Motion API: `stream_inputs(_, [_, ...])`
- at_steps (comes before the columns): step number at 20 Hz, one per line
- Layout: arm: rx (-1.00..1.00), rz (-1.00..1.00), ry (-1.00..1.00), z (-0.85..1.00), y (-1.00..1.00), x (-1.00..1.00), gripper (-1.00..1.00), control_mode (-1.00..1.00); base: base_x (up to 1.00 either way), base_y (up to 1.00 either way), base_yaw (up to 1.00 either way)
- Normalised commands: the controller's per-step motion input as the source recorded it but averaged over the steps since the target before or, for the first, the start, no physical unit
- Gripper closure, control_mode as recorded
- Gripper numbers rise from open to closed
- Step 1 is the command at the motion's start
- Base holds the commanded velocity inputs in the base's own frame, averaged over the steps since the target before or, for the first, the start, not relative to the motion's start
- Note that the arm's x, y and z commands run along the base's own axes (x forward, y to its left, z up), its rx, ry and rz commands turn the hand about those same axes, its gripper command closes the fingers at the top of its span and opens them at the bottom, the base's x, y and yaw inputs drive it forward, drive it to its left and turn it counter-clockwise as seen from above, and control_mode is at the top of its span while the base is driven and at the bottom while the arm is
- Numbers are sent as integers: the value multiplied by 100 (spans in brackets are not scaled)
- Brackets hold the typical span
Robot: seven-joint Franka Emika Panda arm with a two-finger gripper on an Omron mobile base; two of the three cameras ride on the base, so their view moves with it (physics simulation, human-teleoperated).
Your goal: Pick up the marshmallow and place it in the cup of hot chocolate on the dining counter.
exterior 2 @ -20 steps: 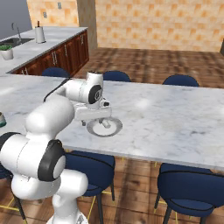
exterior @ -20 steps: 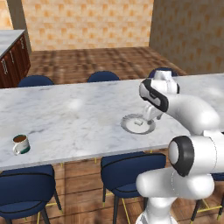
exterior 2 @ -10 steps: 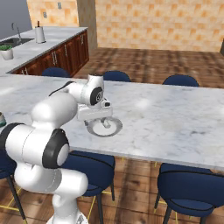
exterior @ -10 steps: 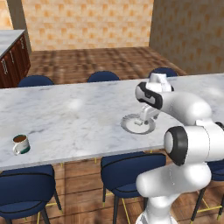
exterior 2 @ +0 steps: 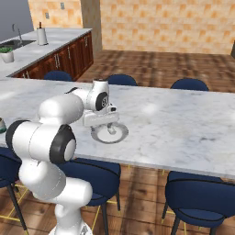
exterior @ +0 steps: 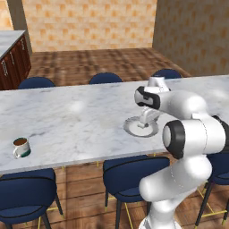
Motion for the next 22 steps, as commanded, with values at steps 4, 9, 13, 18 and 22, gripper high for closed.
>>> stream_inputs(4, [0, 0, 1, -19, 0, 34, -100, -100, 0, 0, 0])
stream_inputs(9, [0, 1, 1, -20, 0, 36, -100, -100, 0, 0, 0])
stream_inputs(13, [0, 3, 2, -18, 0, 28, -100, -100, 0, 0, 0])
stream_inputs(18, [0, 4, 2, -20, -5, 31, -100, -100, 0, 0, 0])
stream_inputs(22, [0, 4, 1, -18, -1, 26, -100, -100, 0, 0, 0])
